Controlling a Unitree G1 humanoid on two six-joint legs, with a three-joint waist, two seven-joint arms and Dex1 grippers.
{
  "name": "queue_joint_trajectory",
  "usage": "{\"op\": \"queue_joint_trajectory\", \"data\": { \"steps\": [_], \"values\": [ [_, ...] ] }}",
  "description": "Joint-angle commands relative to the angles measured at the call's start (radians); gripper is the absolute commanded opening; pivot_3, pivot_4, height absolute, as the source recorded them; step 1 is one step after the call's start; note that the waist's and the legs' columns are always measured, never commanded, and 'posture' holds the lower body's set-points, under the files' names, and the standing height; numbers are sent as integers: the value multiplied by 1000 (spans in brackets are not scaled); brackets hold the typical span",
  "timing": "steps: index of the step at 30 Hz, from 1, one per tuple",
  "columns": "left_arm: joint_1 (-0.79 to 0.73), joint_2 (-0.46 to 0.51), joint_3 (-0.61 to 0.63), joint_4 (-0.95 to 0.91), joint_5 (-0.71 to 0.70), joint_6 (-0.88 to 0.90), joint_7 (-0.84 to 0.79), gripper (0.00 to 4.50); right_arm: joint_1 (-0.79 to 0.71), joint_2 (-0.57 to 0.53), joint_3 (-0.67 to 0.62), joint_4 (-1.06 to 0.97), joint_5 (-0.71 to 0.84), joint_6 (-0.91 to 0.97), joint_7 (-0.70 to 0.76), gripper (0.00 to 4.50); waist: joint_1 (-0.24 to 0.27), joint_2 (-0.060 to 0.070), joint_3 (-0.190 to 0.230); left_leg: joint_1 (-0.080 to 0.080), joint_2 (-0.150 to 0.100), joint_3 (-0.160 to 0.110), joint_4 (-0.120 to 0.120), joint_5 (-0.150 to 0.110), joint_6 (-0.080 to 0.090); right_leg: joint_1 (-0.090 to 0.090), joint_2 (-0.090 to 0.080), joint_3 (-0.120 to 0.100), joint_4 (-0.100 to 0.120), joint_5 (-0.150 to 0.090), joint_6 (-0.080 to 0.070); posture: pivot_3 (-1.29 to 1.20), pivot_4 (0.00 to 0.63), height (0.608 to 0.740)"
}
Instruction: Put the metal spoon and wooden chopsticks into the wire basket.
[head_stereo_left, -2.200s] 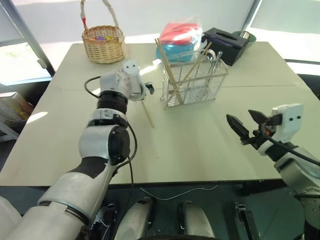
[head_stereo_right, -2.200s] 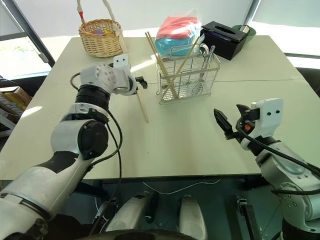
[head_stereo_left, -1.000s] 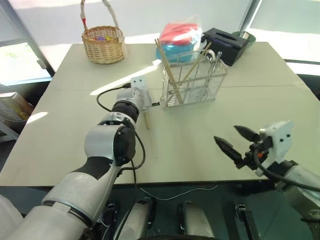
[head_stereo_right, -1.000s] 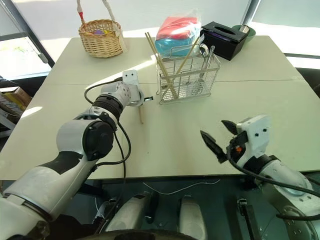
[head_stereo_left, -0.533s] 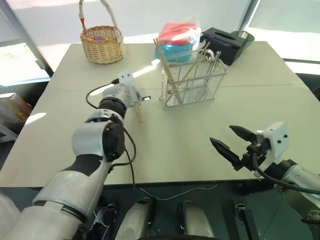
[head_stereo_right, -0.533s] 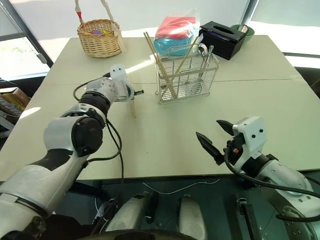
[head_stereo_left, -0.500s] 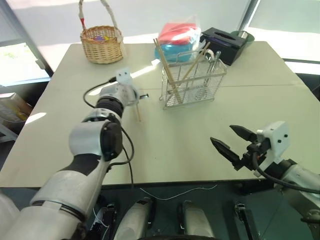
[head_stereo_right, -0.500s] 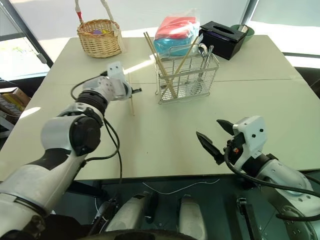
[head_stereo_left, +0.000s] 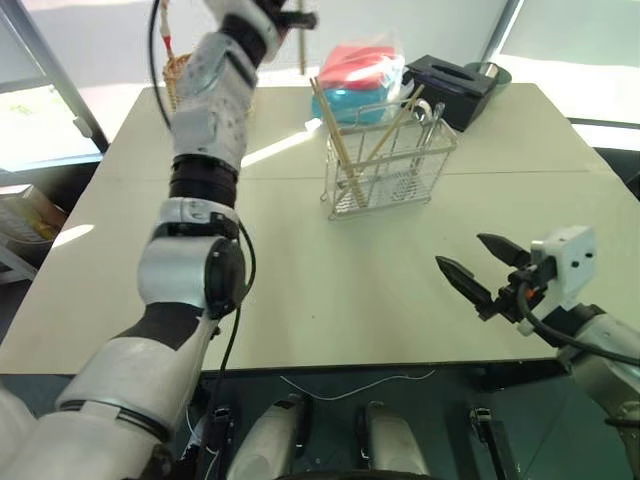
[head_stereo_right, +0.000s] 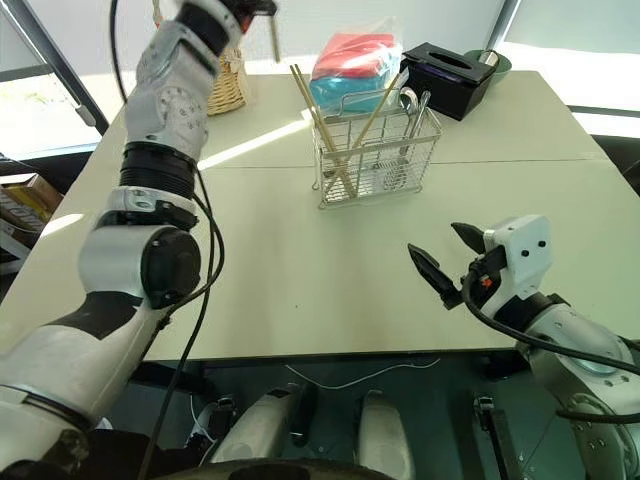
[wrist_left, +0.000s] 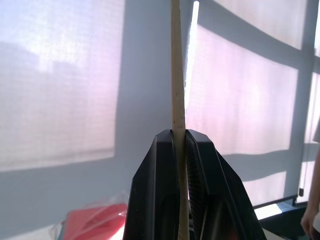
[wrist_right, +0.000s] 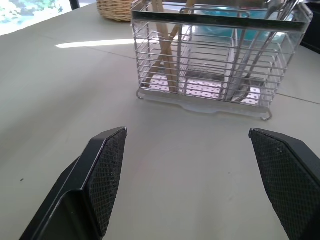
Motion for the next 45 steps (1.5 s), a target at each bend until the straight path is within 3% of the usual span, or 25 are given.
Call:
{"op": "queue_joint_trajectory", "data": {
  "steps": [1, 10, 16, 28, 31, 38, 42, 45],
  "values": [
    [41, -26, -68, -30, 26, -60, -81, 89, -11, -10, -16, -10, -3, -9, -2, 4063, -1, 0, 0, 0, 0, 0, 0, 0, 0, 1, 0, 0, 0, 0, 0, 0, 150, 721],
    [90, -87, -115, 121, 88, -260, -62, 89, -7, 9, -15, -26, -12, -15, -27, 4063, -1, 0, 0, -1, 0, 0, 0, 1, 2, -1, 0, 0, 0, 0, 0, 0, 150, 721],
    [125, -138, -124, 224, 106, -313, -44, 89, -3, 9, -24, -45, 8, -6, -42, 4063, 0, 0, 0, -1, 0, 0, 2, 1, 2, 0, 0, 0, 0, 0, 1, 0, 150, 721],
    [183, -167, -134, 261, 147, -361, -13, 89, 3, -18, -67, -53, 69, 17, -57, 4063, 0, 0, 0, -1, 0, 0, 2, 1, 2, 0, 0, 0, 0, 1, 1, 0, 150, 721],
    [192, -170, -129, 248, 138, -345, -22, 1078, -3, -16, -53, -50, 69, 15, -62, 4063, -1, 0, 0, -1, 0, 0, 2, 1, 3, 0, 0, 0, 0, 1, 1, 0, 150, 721],
    [205, -172, -124, 192, 120, -299, -30, 4423, -16, -17, -34, -34, 63, 9, -62, 4063, -1, 0, 0, -1, 0, 0, 2, 1, 3, 0, 0, 0, 0, 1, 1, 0, 150, 721],
    [202, -139, -119, 85, 96, -191, -42, 4423, -33, -21, -23, -16, 53, 8, -53, 4063, -2, 0, 0, -1, 0, 0, 2, 1, 3, 0, 0, 0, 0, 1, 1, 0, 150, 721],
    [201, -64, -110, -86, 18, 51, -112, 4423, -45, -33, -23, 4, 39, 2, -35, 4063, -7, 0, 0, -1, 0, 0, 1, 1, 3, -1, 1, 0, 0, 0, 1, 0, 150, 721]
  ]
}}
